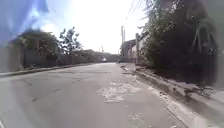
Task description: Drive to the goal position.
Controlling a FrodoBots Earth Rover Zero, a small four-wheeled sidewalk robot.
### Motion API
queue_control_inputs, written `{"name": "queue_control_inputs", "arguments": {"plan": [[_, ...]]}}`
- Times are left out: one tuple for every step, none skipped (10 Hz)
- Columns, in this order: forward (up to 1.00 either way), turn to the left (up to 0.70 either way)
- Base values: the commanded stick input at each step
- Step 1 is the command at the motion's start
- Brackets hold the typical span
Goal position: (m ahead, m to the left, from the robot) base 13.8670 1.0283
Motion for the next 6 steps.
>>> {"name": "queue_control_inputs", "arguments": {"plan": [[0.70,0.00],[0.70,0.00],[0.70,0.00],[0.70,0.00],[0.70,0.00],[0.70,0.00]]}}
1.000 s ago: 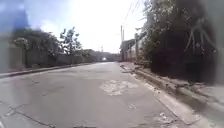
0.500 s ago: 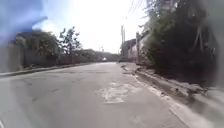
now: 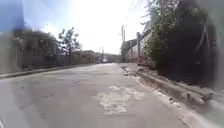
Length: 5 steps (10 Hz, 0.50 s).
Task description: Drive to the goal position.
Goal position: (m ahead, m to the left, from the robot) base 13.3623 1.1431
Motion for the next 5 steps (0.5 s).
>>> {"name": "queue_control_inputs", "arguments": {"plan": [[0.70,0.00],[0.70,0.00],[0.70,0.00],[0.70,0.00],[0.70,0.00]]}}
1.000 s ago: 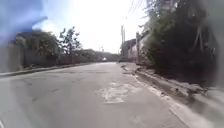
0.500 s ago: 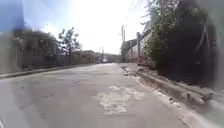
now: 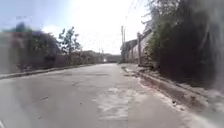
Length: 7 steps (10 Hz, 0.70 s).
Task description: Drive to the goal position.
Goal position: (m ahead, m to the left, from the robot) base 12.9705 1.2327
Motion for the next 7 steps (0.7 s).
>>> {"name": "queue_control_inputs", "arguments": {"plan": [[0.70,0.00],[0.70,0.00],[0.70,0.00],[0.70,0.00],[0.70,0.00],[0.70,0.00],[0.70,0.00]]}}
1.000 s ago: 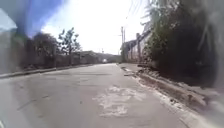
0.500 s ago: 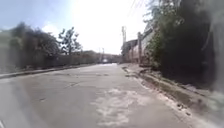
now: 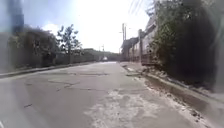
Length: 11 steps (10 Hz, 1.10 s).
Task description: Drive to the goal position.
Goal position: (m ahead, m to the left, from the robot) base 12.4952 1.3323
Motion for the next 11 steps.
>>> {"name": "queue_control_inputs", "arguments": {"plan": [[0.70,0.06],[0.70,0.15],[0.70,0.23],[0.70,0.32],[0.70,0.22],[0.70,0.08],[0.70,0.00],[0.70,0.00],[0.70,0.00],[0.70,0.00],[0.70,0.00]]}}
